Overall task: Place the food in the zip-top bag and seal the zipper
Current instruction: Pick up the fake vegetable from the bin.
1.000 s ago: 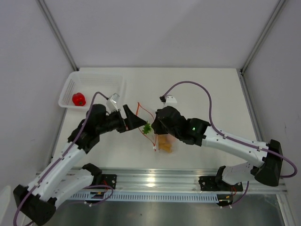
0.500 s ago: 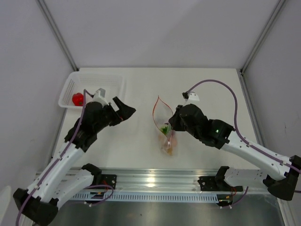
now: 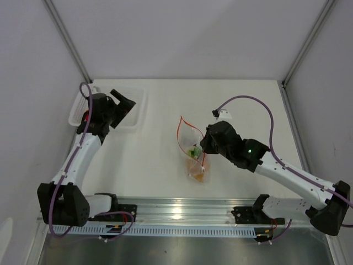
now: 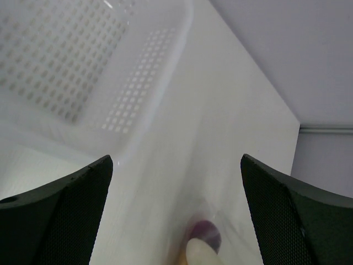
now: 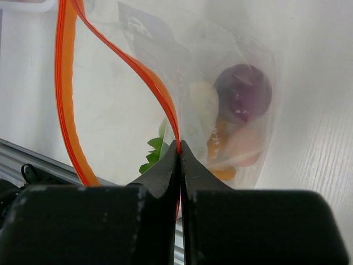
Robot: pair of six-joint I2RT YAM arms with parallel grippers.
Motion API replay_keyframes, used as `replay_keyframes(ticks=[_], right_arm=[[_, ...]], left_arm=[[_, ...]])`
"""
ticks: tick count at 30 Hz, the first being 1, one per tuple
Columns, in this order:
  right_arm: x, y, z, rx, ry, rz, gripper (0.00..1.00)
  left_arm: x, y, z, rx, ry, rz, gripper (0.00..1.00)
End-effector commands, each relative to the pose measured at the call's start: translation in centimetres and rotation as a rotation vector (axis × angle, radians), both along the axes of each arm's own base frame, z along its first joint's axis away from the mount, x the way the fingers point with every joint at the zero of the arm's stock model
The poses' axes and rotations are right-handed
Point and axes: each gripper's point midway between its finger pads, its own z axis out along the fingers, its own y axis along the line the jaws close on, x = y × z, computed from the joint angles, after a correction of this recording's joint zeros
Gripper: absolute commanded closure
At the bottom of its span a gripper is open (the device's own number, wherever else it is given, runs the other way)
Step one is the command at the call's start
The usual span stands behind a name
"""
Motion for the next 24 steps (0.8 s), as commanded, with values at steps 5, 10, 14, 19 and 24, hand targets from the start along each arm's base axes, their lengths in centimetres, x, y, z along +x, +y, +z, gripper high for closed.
replay_keyframes(ticks=[5,10,14,19,24], right_arm=[[1.7,1.4,-1.7,0.007,0.007,0.064,1.00],[1.8,2.5,-3.1,0.016,0.034,0.112,1.00],[1.9,2.7,-4.2,0.023,0.047,0.134,1.00],[2.2,3.2,-5.2,0.052,0.063,0.171,1.00],[2.4,3.6,-5.7,0.064,0.062,0.194,1.00]], left_arm=[[8.0,6.8,3.1,0.064,-0.109,0.234,0.01],[10.1,11.5,2.1,0.277,-0.109,0.376,0.01],[11.0,15.6,1.6,0.485,-0.075,0.415,0.01],[11.9,19.1,0.7,0.777,0.022,0.377,0.01],[11.5,22.0,-2.0,0.931,0.098,0.343,0.01]])
